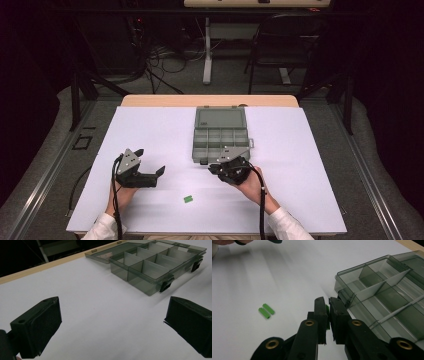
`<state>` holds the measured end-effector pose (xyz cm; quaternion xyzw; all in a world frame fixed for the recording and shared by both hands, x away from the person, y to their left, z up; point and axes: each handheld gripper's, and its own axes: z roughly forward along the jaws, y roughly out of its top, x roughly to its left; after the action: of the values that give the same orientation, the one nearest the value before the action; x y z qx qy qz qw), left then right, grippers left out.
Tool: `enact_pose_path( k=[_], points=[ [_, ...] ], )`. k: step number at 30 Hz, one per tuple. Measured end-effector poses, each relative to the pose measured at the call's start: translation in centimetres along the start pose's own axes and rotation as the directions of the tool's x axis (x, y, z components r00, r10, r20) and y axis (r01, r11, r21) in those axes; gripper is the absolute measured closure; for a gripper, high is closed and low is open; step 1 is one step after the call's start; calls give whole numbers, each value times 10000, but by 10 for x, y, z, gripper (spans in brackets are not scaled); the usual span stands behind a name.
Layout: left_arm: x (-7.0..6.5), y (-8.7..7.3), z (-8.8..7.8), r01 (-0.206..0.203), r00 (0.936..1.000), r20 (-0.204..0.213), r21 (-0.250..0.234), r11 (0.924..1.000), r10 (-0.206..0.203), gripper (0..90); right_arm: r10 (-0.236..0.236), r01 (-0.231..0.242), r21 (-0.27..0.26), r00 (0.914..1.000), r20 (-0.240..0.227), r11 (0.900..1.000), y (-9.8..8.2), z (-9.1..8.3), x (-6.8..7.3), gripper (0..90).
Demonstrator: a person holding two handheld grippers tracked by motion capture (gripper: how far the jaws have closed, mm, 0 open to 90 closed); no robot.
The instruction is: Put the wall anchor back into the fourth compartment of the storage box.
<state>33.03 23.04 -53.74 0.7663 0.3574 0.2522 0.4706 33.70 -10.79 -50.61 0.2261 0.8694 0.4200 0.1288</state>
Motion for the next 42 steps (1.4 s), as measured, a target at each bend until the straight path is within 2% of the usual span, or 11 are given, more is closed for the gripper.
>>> enact_pose_path(
  k=[25,42],
  points=[
    [-1,1,0,-116,9999,36,33,9999,116,0,147,-119,-379,9972,732,9992,1,-23,-20,842],
    [-2,1,0,-101,9999,42,40,9999,100,0,683,-603,-536,9842,1634,9967,-5,-36,-45,842]
  ],
)
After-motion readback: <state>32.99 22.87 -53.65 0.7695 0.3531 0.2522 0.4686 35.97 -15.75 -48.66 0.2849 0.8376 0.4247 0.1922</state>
